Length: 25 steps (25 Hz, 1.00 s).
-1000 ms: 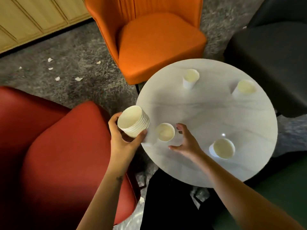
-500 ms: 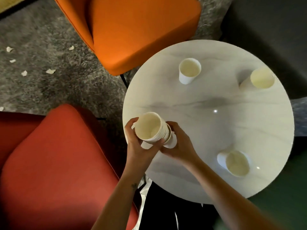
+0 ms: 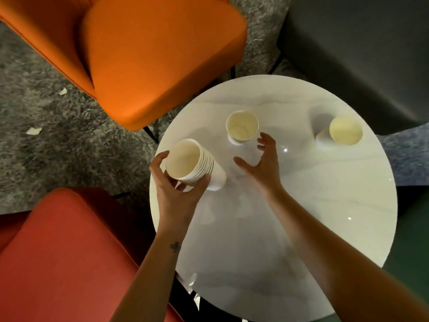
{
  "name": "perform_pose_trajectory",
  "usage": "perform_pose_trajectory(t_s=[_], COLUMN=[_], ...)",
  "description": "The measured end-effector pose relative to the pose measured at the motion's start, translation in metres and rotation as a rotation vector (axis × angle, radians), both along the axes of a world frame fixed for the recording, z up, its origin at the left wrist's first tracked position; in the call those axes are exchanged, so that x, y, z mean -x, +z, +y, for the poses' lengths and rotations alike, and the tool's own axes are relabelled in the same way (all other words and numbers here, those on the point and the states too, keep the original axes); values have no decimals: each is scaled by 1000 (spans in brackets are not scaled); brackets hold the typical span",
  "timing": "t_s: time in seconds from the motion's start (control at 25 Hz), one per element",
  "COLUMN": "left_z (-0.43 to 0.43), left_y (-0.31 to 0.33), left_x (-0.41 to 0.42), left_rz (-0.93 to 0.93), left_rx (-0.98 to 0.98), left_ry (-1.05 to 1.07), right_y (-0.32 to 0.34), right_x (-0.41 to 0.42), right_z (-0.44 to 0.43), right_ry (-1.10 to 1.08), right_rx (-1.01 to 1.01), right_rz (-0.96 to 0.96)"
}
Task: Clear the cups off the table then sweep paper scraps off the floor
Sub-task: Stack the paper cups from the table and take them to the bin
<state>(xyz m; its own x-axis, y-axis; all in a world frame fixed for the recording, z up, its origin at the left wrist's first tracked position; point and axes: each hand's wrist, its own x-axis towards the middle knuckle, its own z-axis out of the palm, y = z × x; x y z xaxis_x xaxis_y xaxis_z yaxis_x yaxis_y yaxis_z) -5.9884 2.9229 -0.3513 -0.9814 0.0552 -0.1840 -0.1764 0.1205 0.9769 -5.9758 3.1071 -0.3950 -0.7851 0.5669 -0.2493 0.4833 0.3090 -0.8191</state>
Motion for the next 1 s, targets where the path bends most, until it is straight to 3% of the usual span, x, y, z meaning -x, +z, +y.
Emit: perform_pose_trajectory(t_s=[0.2, 0.4, 0.68, 0.84, 0.92, 1.0], left_z=[4, 31, 86, 112, 126, 138], left_y=[12, 34, 29, 26, 27, 28], left_x=[18, 35, 6, -7, -12, -16], left_rz=[62, 131, 46, 21, -7, -22], left_rx=[-68, -182, -14, 50, 34, 13], left_ry=[36, 61, -180, -156, -102, -66], right_y=[-8, 15, 43, 46, 45, 38], right_x=[46, 11, -20, -37, -49, -55], right_z=[5, 4, 23, 54, 86, 126], right_ry=[23, 205, 247, 328, 299, 132], right_rx=[-49, -93, -124, -130, -206, -294], right_rz=[35, 87, 120, 90, 120, 123])
